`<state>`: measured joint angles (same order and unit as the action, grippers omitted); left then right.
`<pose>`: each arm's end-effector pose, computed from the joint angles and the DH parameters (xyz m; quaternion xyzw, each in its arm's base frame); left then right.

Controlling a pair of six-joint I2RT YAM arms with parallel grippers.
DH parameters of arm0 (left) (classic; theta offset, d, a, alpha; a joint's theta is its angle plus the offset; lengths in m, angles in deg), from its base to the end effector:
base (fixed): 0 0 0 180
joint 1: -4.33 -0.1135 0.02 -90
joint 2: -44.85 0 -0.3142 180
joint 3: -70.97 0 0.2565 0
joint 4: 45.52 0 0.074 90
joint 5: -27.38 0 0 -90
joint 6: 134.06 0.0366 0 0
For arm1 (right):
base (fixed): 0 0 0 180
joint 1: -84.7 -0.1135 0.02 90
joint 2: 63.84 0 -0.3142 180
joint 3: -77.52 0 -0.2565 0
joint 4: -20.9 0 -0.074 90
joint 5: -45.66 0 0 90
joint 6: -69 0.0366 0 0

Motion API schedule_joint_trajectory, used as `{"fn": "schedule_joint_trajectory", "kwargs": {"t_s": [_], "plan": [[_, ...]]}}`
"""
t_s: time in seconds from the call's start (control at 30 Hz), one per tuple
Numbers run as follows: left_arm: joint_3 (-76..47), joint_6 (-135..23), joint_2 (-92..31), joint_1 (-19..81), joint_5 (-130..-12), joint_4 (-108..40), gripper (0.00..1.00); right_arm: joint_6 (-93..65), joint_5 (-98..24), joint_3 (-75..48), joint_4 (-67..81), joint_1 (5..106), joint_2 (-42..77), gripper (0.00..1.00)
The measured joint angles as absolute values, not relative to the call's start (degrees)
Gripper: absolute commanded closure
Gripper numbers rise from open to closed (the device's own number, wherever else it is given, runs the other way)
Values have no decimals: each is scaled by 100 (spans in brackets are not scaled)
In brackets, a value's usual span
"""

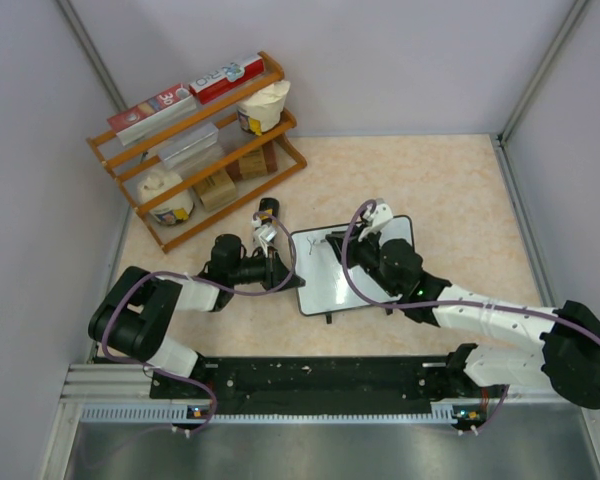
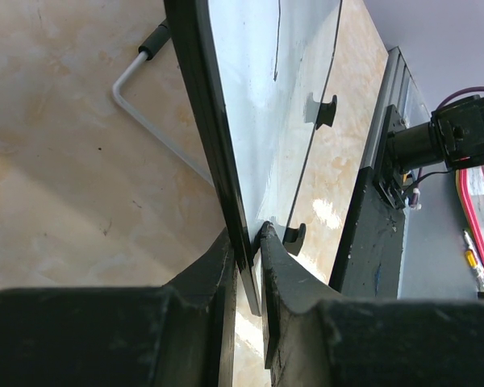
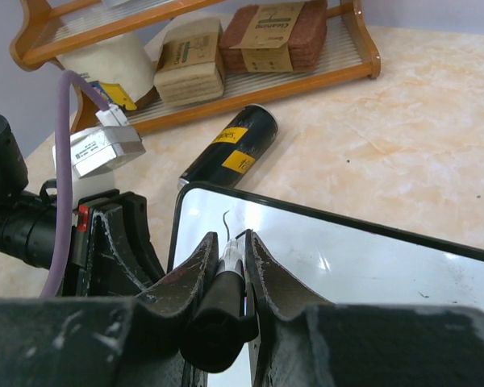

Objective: Write a sentence on the whiteboard
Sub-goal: Write on the whiteboard with the whiteboard.

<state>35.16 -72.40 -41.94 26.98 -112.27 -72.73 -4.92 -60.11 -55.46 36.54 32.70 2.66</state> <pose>0.2230 -0.1233 0.1885 0.1914 0.7706 -0.5308 0.2962 0.1590 0.1873 0.3088 -0.1340 0.7171 0.2957 0.6167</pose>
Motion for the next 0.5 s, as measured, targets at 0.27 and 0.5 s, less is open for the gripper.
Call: {"fn": "schedule_joint_trajectory", "kwargs": {"t_s": [0.27, 0.5], "plan": [[3516, -7238, -4194, 2701, -11227, -7271, 100, -440, -5823, -5599, 3643, 3270, 260, 100], [3514, -7238, -4194, 2703, -11225, -7266, 100, -398, -5828, -5708, 3643, 3270, 209, 100]]}}
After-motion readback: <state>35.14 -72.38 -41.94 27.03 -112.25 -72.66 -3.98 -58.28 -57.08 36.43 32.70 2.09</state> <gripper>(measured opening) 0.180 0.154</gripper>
